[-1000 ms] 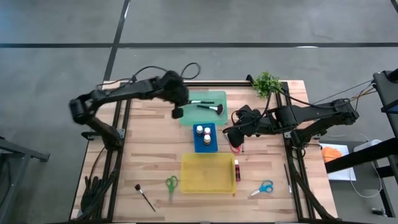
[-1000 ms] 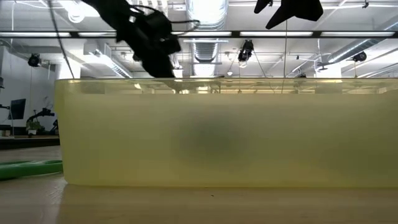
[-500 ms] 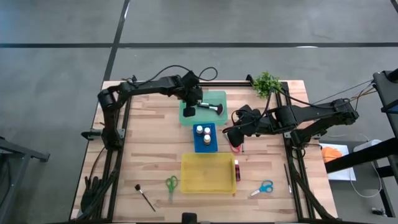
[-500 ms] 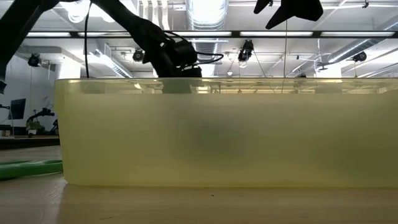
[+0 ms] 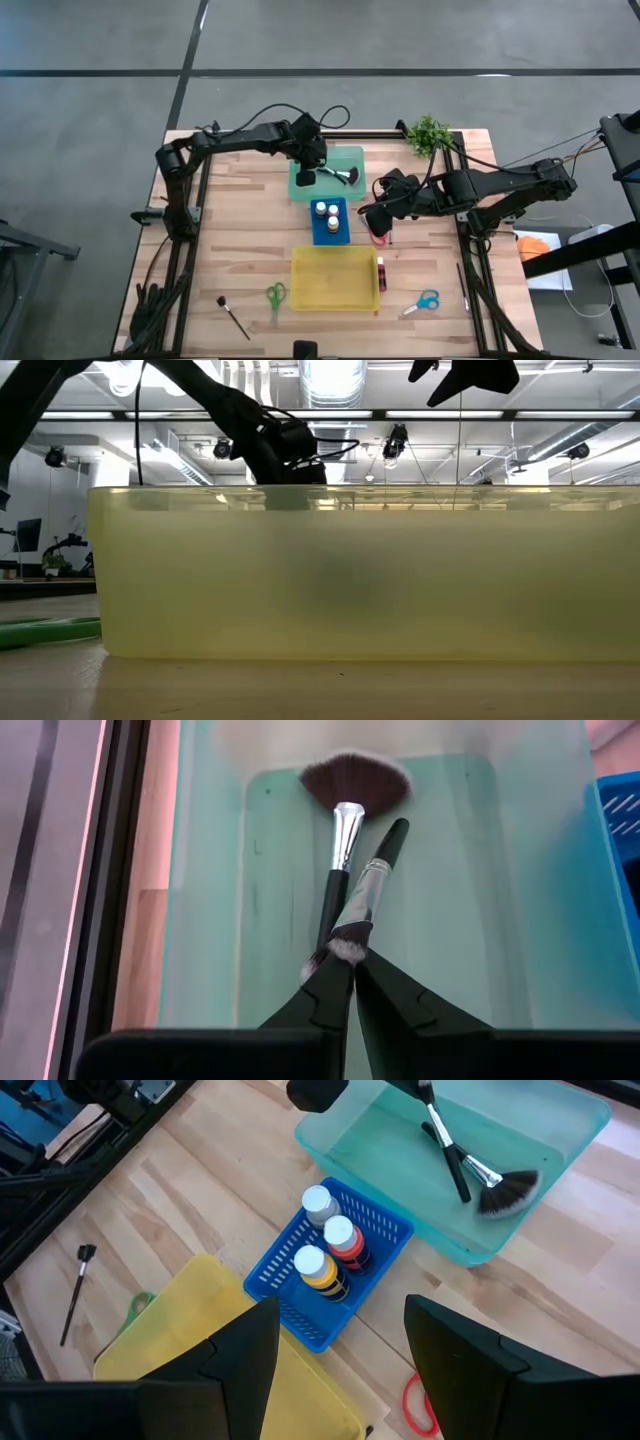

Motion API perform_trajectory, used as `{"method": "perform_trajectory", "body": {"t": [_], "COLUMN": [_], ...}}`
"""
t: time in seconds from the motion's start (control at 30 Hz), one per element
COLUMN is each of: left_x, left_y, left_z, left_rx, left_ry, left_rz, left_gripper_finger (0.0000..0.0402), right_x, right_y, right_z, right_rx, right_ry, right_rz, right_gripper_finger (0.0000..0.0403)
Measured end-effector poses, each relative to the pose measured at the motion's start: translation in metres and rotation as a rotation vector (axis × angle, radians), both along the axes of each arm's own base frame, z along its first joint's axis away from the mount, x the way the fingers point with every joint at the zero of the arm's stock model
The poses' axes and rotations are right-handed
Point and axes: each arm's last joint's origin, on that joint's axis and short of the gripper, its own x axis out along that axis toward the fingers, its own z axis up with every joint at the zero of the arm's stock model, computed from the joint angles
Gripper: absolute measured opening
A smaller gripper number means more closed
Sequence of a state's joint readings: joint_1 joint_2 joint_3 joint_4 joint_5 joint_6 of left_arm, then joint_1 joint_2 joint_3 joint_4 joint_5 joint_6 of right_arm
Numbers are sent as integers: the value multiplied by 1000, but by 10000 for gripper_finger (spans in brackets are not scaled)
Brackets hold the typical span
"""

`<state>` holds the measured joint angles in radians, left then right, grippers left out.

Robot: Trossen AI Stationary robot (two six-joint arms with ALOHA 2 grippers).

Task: Pick & Place Paint Supplies
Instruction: Put the black foundation brush into the green bin, then put the black lash brush into the green bin

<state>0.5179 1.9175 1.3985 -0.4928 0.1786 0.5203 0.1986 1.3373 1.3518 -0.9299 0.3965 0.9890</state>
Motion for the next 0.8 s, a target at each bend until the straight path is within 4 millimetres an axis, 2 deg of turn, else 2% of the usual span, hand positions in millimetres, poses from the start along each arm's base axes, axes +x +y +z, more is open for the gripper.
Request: {"method": "perform_trajectory", "body": {"t": [0.23,0.53,0.67,0.8], "left_x": [0,-9,-21,-48], "left_y": [-1,-6,-13,-34], "left_z": [12,32,50,72], "left_rx": [-29,-31,-34,-121], "left_ry": [-27,-56,-41,43], "left_rz": [4,-1,-15,-91], "left_gripper_finger": [40,141,159,161], "right_x": [0,0,0,0], "right_y": [0,0,0,1], "right_z": [0,0,0,0], "right_rx": [2,-1,-5,-11], "right_ry": [-1,1,1,3], "right_rz": [0,3,10,17], "right_gripper_finger": [213,213,213,213]}}
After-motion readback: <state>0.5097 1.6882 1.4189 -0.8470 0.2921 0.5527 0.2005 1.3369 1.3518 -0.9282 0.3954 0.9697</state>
